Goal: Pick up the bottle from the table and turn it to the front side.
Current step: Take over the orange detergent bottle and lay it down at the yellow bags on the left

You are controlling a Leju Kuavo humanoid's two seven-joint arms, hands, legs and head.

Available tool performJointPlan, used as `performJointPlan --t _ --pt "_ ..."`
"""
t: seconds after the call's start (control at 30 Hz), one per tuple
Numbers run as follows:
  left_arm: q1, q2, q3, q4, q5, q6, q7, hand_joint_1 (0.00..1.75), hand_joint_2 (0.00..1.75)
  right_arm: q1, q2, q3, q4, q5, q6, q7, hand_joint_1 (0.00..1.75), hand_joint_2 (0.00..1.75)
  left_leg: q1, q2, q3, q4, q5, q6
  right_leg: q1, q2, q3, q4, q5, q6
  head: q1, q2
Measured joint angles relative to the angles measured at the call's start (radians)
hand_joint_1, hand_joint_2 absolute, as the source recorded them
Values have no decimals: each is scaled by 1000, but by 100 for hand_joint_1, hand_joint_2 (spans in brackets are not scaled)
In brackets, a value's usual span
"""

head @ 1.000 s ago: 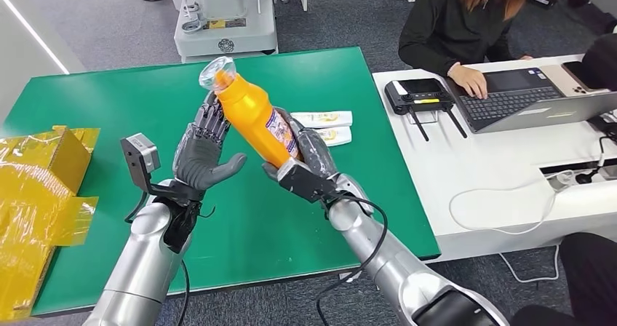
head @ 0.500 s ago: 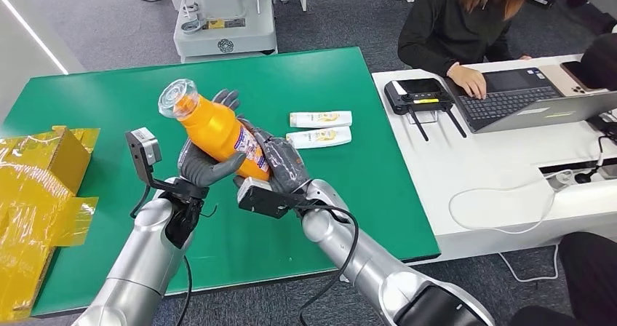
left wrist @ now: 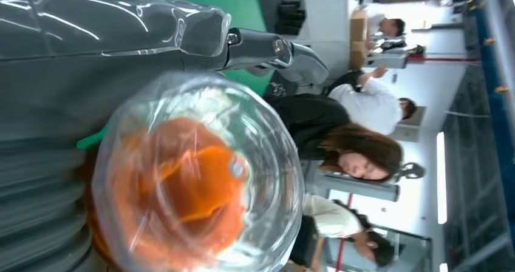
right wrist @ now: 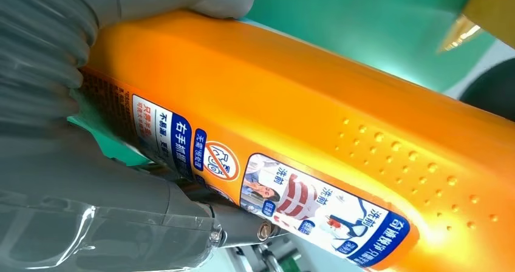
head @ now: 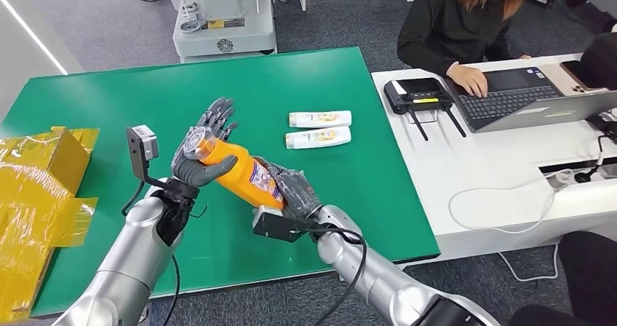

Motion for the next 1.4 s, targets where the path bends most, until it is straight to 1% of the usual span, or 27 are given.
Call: performJointPlan --t 0.13,0.17,0.27,0.3,0.33,0.43,0.47,0.53,0.57,0.73,0.97,1.07,1.2,1.4 --pt "3 16 0 7 -12 4 -8 0 175 16 -23 6 6 -1 3 -7 175 175 0 0 0 0 0 0 0 0 0 0 0 0 0 0" --pt "4 19 0 7 -14 2 -8 12 175 20 -27 7 8 -1 3 -8 175 175 0 0 0 0 0 0 0 0 0 0 0 0 0 0" --pt "9 25 0 7 -22 -6 -7 143 175 25 -37 10 10 0 3 -10 175 175 0 0 0 0 0 0 0 0 0 0 0 0 0 0" --pt "10 27 0 7 -23 -10 -7 139 175 27 -39 11 10 0 2 -10 175 175 0 0 0 0 0 0 0 0 0 0 0 0 0 0" --pt "12 29 0 7 -23 -16 -7 96 175 28 -42 11 11 0 1 -9 175 175 0 -1 0 0 0 0 0 -1 0 0 0 0 0 0" --pt "17 32 0 5 -19 -59 2 87 175 32 -49 12 10 1 -12 -8 175 175 0 -1 0 0 0 0 0 -1 0 0 0 0 0 0" --pt "18 32 0 4 -16 -79 8 87 175 33 -52 12 9 0 -20 -7 175 175 0 -1 0 0 0 0 0 -1 0 0 0 0 0 0" --pt "20 31 0 1 -12 -114 17 6 175 29 -58 12 2 0 -34 -5 175 175 0 -1 0 0 0 0 0 -1 0 0 0 0 0 0" --pt "20 29 -1 1 -11 -124 20 0 175 25 -62 11 -3 -1 -39 -3 175 175 0 0 0 0 0 0 0 0 0 0 0 0 0 0" --pt "20 18 -4 1 -12 -140 24 0 175 -7 -72 -5 -37 -4 -61 0 175 175 0 0 0 0 0 0 0 0 0 0 0 0 0 0" --pt "20 12 -6 1 -11 -145 24 0 175 -11 -74 -22 -62 -4 -81 -1 175 175 0 0 0 0 0 0 0 0 0 0 0 0 0 0" --pt "19 -8 -17 1 -12 -157 19 0 175 -8 -75 -53 -109 -3 -98 -10 175 175 0 0 0 0 0 0 0 0 0 0 0 0 0 0" --pt "16 -21 -21 2 -11 -161 13 0 175 -4 -71 -61 -130 0 -88 -10 175 175 0 0 0 0 0 0 0 0 0 0 0 0 0 0" --pt "3 -29 -21 2 6 -150 15 0 175 0 -51 -61 -133 -1 -55 -3 175 175 0 0 0 0 0 0 0 0 0 0 0 0 0 0"
